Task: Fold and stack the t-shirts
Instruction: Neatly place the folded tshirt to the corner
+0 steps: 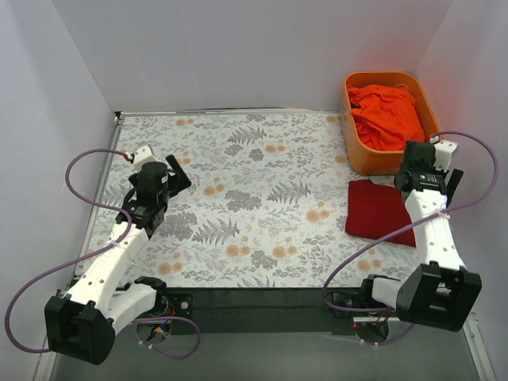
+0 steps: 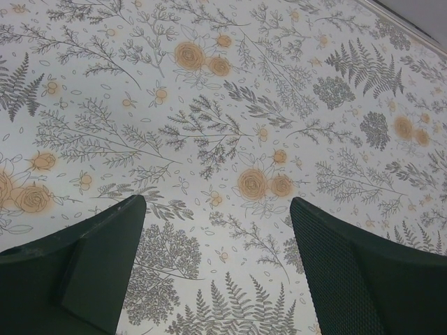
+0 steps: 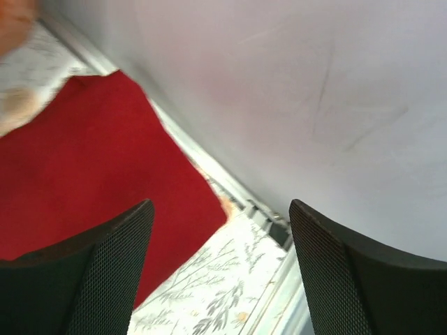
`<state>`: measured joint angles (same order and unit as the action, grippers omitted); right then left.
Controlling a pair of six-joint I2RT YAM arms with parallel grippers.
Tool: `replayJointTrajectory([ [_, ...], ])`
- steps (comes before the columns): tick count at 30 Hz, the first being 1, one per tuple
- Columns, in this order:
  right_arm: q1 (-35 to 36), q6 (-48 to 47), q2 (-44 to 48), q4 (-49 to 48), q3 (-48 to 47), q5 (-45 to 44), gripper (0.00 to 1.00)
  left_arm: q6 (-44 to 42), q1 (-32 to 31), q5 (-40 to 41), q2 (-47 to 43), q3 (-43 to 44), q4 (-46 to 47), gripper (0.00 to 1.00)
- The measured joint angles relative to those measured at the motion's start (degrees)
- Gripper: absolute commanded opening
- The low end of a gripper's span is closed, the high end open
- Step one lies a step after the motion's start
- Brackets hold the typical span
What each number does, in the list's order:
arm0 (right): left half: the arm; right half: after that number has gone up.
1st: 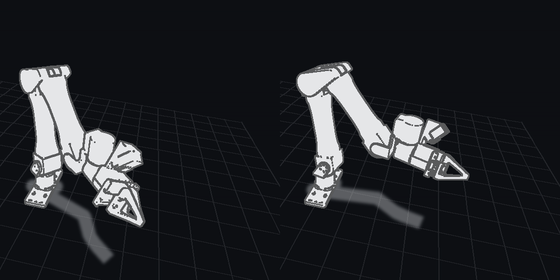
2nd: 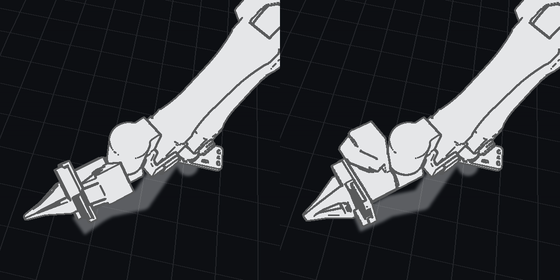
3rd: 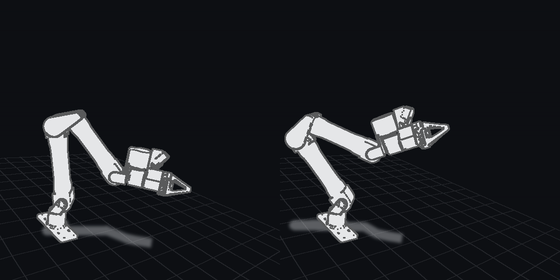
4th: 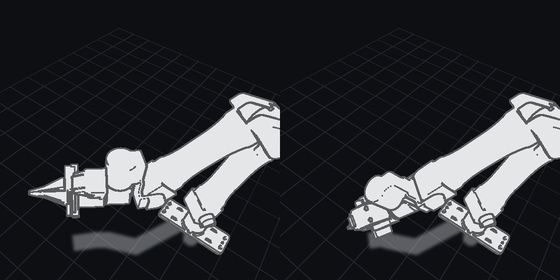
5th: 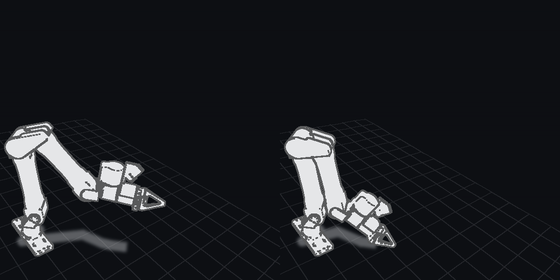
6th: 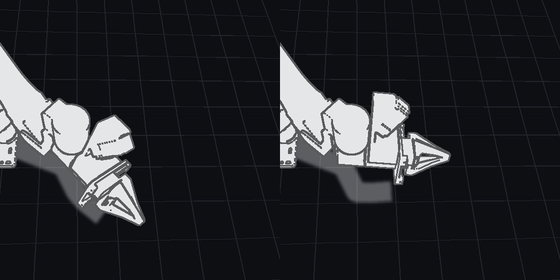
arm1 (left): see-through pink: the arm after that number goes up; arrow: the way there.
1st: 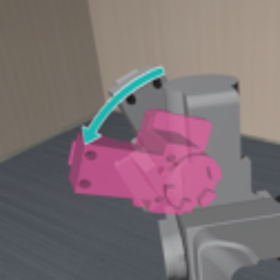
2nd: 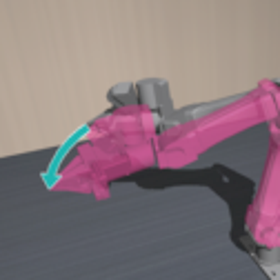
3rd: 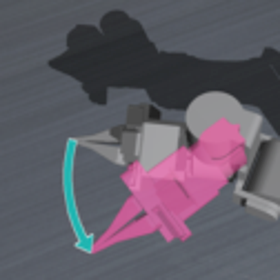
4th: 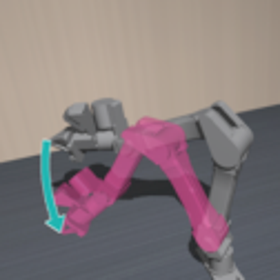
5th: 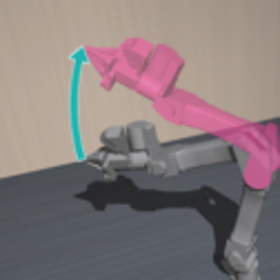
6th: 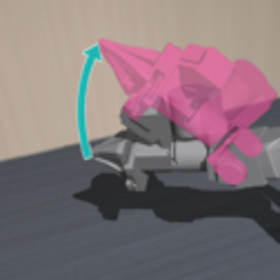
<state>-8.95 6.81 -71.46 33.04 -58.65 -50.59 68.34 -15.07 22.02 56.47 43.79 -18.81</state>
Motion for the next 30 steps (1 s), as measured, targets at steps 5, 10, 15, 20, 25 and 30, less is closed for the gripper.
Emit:
replayJointTrajectory([
  [5,0.0,3.8,11.8,2.0,-0.2,8.0,0.81,0.0,0.0,-0.3,0.0,-0.2,0.0,0.84],
  [10,3.4,6.5,20.5,4.2,-8.4,14.1,0.93,0.1,0.0,-1.8,-0.3,3.1,-4.5,0.89],
  [15,10.7,5.7,27.5,3.1,-15.6,17.9,0.98,0.2,0.0,-2.3,-6.5,12.7,-11.5,0.95],
  [20,15.4,2.2,39.1,1.5,-15.3,21.0,0.98,0.0,0.0,-0.5,-18.9,19.6,-15.2,0.96],
  [25,16.1,-0.5,49.4,-1.2,-12.0,24.5,0.98,0.3,0.0,2.3,-29.3,23.5,-18.1,0.96],
  [30,16.4,-2.7,53.2,-2.5,-8.0,27.4,0.98,0.5,0.0,4.4,-38.2,19.9,-18.3,0.96],
])
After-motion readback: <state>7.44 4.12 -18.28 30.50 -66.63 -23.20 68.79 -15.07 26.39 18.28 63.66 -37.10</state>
